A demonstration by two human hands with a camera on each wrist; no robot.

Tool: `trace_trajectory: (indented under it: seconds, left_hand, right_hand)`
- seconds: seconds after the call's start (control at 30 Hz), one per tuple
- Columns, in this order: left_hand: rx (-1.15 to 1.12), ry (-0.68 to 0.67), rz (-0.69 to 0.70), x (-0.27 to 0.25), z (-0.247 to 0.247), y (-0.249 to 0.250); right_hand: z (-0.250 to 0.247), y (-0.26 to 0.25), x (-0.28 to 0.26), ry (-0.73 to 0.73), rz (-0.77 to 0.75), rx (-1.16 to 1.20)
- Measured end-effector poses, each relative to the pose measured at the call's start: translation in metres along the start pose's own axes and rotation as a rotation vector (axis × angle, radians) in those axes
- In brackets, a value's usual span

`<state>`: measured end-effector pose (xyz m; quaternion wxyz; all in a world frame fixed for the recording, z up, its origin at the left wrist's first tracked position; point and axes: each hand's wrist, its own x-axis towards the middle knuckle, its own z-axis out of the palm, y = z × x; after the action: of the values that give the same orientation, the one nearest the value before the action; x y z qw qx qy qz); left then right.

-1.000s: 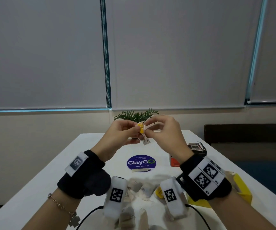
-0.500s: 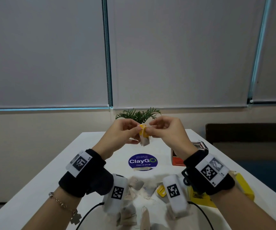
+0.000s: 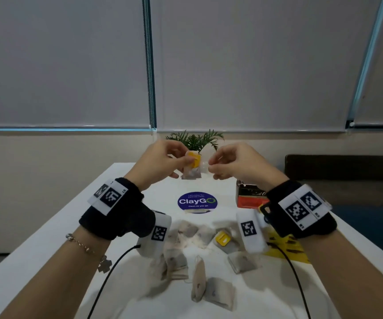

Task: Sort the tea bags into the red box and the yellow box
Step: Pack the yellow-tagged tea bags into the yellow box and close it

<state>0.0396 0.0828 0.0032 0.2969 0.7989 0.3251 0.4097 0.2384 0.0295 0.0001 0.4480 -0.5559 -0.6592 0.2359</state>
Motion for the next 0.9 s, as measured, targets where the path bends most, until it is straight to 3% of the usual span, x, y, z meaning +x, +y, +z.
trace_trajectory:
  seconds: [0.1,0.17,0.33,0.5,0.9]
  left_hand:
    - [0.012,0.04,0.001,0.001,-0.009,-0.002]
    - [0.021,0.028,0.003,0.001,-0.013,-0.001]
    - [0.036,-0.022,-0.003,0.0,-0.016,0.001]
    - [0.028,-0.034,0.008,0.0,-0.019,0.001]
    - [0.096,-0.099,0.022,0.0,-0.017,0.0]
  right_hand:
    - [0.002,0.004,-0.007,-0.356,0.19,-0.48]
    - [0.012,0.01,-0.008,-0.572,0.291,-0.663]
    - [0.038,0.022,-0.007,-0.769,0.353,-0.901]
    - [0.043,0.035,-0.006,-0.797,0.387,-1.044]
    - [0.04,0.035,-0.007,-0.777,0.375,-1.09]
